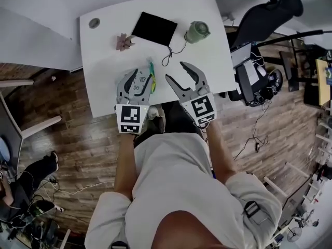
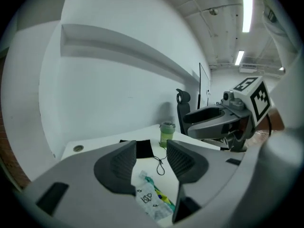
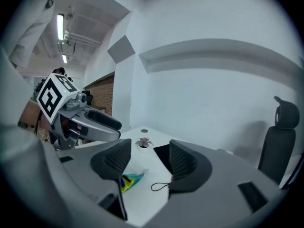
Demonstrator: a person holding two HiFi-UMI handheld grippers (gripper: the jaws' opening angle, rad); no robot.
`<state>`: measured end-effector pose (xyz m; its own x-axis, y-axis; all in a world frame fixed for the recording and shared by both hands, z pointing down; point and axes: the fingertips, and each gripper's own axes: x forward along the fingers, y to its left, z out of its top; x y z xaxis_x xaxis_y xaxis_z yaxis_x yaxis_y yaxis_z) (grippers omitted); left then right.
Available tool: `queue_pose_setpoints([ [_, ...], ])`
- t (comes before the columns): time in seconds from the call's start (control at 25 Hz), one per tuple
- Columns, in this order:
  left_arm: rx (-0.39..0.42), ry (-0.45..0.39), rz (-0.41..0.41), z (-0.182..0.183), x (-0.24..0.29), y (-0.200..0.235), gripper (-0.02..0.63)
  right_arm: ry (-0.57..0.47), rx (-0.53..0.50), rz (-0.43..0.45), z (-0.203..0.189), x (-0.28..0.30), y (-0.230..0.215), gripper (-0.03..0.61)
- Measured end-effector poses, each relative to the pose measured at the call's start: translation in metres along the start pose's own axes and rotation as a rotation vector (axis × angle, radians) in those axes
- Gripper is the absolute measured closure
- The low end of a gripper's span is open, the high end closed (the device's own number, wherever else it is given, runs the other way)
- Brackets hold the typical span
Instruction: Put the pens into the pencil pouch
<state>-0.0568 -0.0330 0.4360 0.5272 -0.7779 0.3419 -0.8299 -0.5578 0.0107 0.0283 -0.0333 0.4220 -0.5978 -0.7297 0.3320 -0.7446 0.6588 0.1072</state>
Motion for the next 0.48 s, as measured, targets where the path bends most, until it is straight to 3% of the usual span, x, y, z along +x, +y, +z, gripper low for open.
queue_pose_setpoints([
  [0.28,0.055,-0.136,0.008,0.052,-0.033,-0.007,0.390,-0.146,0.010,-0.078,0.050,-0.028,0.001,0.307],
  [0.48,0.053,-0.192,0.051,0.058,-0.046,-0.003,0.367,-0.150,0.023,-0.116,0.049,-0.035,0.002,0.307],
])
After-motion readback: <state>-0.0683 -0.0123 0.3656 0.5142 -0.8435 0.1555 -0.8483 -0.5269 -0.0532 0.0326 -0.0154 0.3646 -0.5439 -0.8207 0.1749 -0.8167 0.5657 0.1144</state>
